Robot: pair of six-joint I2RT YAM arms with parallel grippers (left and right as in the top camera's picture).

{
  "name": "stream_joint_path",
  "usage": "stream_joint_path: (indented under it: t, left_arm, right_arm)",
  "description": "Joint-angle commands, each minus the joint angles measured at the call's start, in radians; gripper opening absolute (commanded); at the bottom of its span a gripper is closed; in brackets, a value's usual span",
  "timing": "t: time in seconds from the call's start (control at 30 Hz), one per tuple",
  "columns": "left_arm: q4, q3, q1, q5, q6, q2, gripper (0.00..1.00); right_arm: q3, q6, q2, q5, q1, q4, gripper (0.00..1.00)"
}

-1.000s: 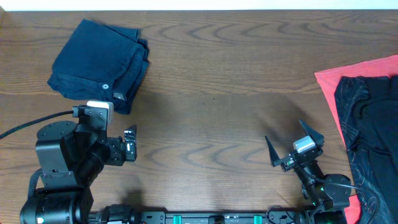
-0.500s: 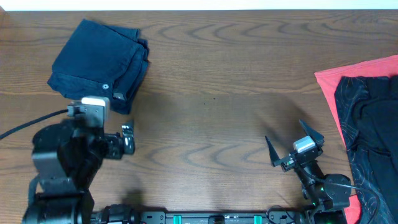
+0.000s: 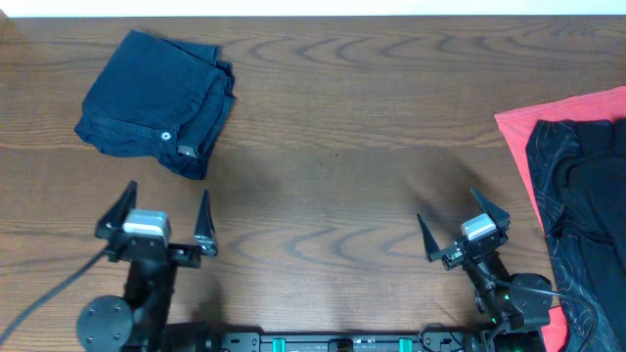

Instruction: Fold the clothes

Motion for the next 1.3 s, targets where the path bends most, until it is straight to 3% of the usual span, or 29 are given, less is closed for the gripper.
stream_joint_path:
  t: [0.0, 0.1, 0.7, 1.27]
  left_arm:
    - [0.021, -0.11, -0.005, 0.003, -0.014, -0.104, 0.98]
    - [0.061, -0.201, -0.005, 0.004, -0.023, -0.189, 0.98]
    - [0.126, -0.462, -0.005, 0.044, -0.025, -0.186, 0.98]
    - [0.129, -0.517, -0.005, 0.044, -0.025, -0.186, 0.98]
  right_arm:
    - [-0.002, 0.0, -0.008, -0.004, -0.011, -0.004, 0.99]
    - [-0.002, 0.001, -0.008, -0.004, -0.011, -0.004, 0.99]
    - [-0.002, 0.0, -0.008, -0.004, -0.011, -0.003, 0.99]
    - [-0.002, 0.001, -0.008, -0.004, -0.011, -0.003, 0.99]
